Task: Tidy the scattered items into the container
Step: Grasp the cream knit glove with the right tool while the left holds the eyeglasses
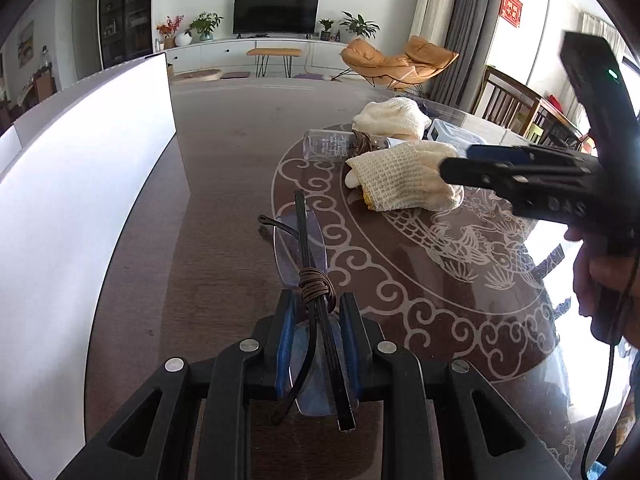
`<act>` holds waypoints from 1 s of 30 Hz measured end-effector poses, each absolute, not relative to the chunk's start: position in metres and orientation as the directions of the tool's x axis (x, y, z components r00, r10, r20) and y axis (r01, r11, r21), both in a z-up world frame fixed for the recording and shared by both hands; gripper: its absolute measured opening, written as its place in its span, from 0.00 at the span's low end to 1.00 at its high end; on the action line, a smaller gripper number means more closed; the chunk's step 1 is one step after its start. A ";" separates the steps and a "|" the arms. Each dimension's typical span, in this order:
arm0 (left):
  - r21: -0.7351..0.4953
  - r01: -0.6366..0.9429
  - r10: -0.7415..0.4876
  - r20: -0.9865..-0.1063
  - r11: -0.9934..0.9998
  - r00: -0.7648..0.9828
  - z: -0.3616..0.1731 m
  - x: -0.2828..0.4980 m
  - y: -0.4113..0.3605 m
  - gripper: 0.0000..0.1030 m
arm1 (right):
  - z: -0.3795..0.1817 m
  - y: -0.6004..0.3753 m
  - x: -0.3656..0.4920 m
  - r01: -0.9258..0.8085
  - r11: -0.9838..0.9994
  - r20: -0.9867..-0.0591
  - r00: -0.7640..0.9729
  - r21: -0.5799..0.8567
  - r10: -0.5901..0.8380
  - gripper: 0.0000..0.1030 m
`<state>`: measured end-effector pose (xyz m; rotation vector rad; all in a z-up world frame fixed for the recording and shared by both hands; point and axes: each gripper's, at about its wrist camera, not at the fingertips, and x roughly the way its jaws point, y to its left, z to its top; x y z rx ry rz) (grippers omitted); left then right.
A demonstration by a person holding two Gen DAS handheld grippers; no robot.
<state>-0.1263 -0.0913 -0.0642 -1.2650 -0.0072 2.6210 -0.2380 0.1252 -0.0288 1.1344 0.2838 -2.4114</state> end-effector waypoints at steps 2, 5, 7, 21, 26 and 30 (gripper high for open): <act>-0.097 -0.204 0.203 -0.773 -0.974 -0.601 -0.064 -0.124 -0.093 0.21 | -0.040 0.120 -0.257 0.499 -0.866 -0.819 -0.483 0.035 -0.311 0.53; -0.111 -0.204 0.214 -0.771 -0.973 -0.600 -0.064 -0.124 -0.095 0.21 | -0.039 0.126 -0.252 0.516 -0.854 -0.812 -0.470 0.065 -0.345 0.39; -0.122 -0.203 0.221 -0.770 -0.972 -0.599 -0.064 -0.124 -0.096 0.21 | -0.039 0.136 -0.234 0.515 -0.854 -0.812 -0.467 0.072 -0.350 0.38; 0.026 -0.186 0.097 -0.779 -0.982 -0.620 -0.062 -0.124 -0.075 0.35 | -0.029 0.263 -0.096 0.458 -0.885 -0.753 -0.550 0.091 -0.362 0.55; -0.019 -0.110 0.083 -0.787 -0.994 -0.611 -0.066 -0.129 -0.093 0.66 | -0.035 0.257 -0.118 0.513 -0.853 -0.783 -0.489 0.098 -0.384 0.56; 0.012 -0.115 0.061 -0.792 -0.993 -0.608 -0.068 -0.129 -0.088 0.70 | -0.041 0.266 -0.113 0.409 -0.889 -0.745 -0.523 0.206 -0.414 0.56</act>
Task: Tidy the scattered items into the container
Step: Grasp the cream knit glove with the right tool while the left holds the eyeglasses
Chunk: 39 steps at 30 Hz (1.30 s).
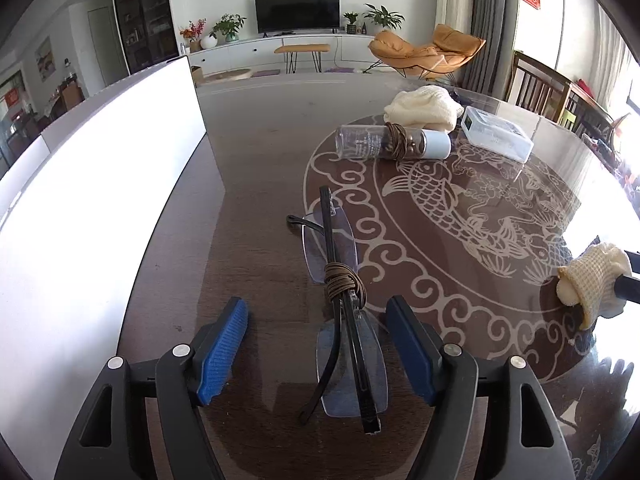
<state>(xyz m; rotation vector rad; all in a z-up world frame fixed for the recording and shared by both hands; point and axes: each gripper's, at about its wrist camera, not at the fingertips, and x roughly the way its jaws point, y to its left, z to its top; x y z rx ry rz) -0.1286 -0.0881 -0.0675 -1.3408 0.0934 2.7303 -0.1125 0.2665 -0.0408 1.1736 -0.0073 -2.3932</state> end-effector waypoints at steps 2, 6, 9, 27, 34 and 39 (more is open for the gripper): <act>0.007 -0.118 0.067 -0.793 -0.993 -0.606 -0.068 -0.129 -0.089 0.71 | -0.046 0.262 -0.108 0.391 -0.896 -0.747 -0.527 0.209 -0.405 0.56; 0.011 -0.118 0.063 -0.794 -0.993 -0.605 -0.068 -0.129 -0.086 0.73 | -0.045 0.255 -0.099 0.392 -0.883 -0.737 -0.511 0.258 -0.442 0.56; 0.009 -0.114 0.062 -0.795 -0.993 -0.603 -0.069 -0.130 -0.085 0.75 | -0.047 0.243 -0.091 0.464 -0.846 -0.765 -0.435 0.261 -0.475 0.56; 0.009 -0.105 0.057 -0.797 -0.994 -0.602 -0.070 -0.132 -0.088 0.79 | -0.040 0.256 -0.098 0.124 -0.983 -0.772 -0.610 0.133 -0.181 0.57; 0.009 -0.106 0.057 -0.798 -0.994 -0.600 -0.070 -0.132 -0.087 0.81 | -0.025 0.232 -0.084 0.208 -0.955 -0.688 -0.662 0.214 -0.298 0.57; 0.010 -0.102 0.053 -0.799 -0.995 -0.598 -0.070 -0.132 -0.088 0.84 | -0.054 0.212 -0.106 0.203 -0.970 -0.752 -0.617 0.133 -0.232 0.57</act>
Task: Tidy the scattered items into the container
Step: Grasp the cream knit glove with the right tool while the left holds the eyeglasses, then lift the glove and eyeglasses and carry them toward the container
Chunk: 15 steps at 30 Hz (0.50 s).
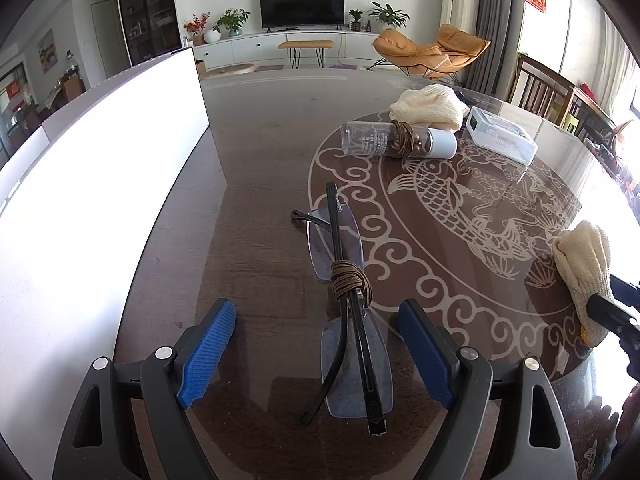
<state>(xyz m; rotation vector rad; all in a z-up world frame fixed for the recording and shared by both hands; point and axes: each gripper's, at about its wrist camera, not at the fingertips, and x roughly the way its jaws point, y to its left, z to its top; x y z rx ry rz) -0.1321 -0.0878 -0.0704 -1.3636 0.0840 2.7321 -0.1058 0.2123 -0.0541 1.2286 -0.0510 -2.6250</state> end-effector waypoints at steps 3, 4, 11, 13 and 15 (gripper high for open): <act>0.011 -0.086 0.041 -0.815 -0.996 -0.578 -0.073 -0.136 -0.089 1.00 | -0.058 0.213 -0.111 0.190 -0.973 -0.759 -0.611 0.132 -0.223 0.57; 0.010 -0.083 0.039 -0.819 -0.997 -0.573 -0.074 -0.137 -0.089 1.00 | -0.059 0.211 -0.114 0.188 -0.975 -0.768 -0.606 0.115 -0.207 0.58; 0.012 -0.083 0.038 -0.819 -0.997 -0.572 -0.076 -0.139 -0.090 1.00 | -0.062 0.198 -0.122 0.182 -0.983 -0.789 -0.604 0.004 -0.115 0.61; 0.012 -0.082 0.037 -0.819 -0.997 -0.573 -0.077 -0.140 -0.090 1.00 | -0.062 0.197 -0.122 0.183 -0.983 -0.789 -0.604 -0.002 -0.111 0.61; 0.012 -0.081 0.037 -0.819 -0.997 -0.572 -0.077 -0.141 -0.089 1.00 | -0.062 0.196 -0.122 0.183 -0.983 -0.789 -0.604 0.001 -0.113 0.61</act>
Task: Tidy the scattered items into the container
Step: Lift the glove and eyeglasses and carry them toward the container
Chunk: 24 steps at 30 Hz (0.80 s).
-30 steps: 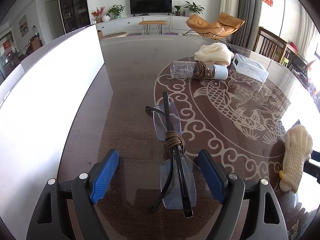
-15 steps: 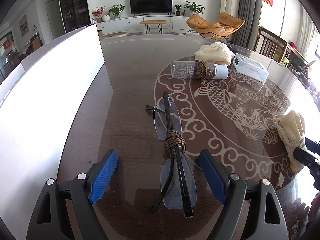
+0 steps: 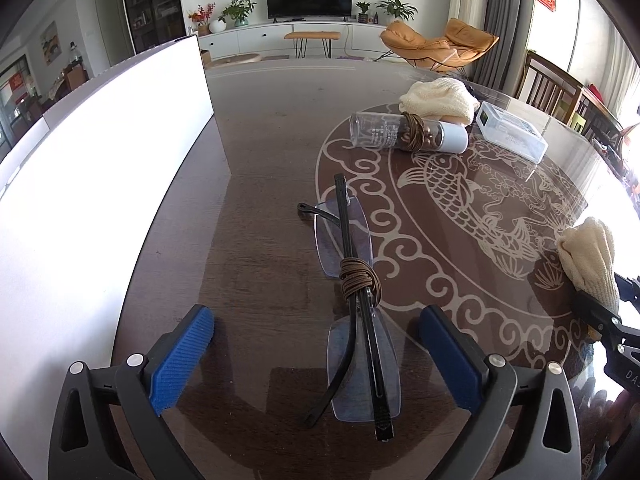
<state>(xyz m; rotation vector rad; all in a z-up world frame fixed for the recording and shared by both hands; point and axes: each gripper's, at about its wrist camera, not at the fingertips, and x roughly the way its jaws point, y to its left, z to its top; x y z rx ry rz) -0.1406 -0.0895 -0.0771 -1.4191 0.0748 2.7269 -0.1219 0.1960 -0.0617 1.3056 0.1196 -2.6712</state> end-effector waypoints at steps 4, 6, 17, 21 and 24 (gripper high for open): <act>0.007 -0.067 0.032 -0.822 -0.998 -0.568 -0.079 -0.141 -0.085 1.00 | -0.062 0.195 -0.122 0.184 -0.983 -0.789 -0.604 0.002 -0.114 0.61; 0.009 -0.101 0.050 -0.823 -0.995 -0.566 -0.079 -0.139 -0.076 1.00 | -0.062 0.195 -0.122 0.184 -0.983 -0.789 -0.604 0.002 -0.114 0.61; 0.007 -0.150 0.079 -0.823 -0.989 -0.563 -0.080 -0.138 -0.057 1.00 | -0.062 0.195 -0.122 0.184 -0.983 -0.789 -0.604 0.001 -0.114 0.61; 0.006 -0.146 0.079 -0.820 -0.989 -0.567 -0.078 -0.135 -0.061 1.00 | -0.062 0.195 -0.122 0.184 -0.983 -0.789 -0.604 0.001 -0.114 0.61; 0.006 -0.142 0.077 -0.820 -0.990 -0.568 -0.078 -0.135 -0.061 1.00 | -0.062 0.195 -0.122 0.184 -0.983 -0.789 -0.604 0.001 -0.113 0.61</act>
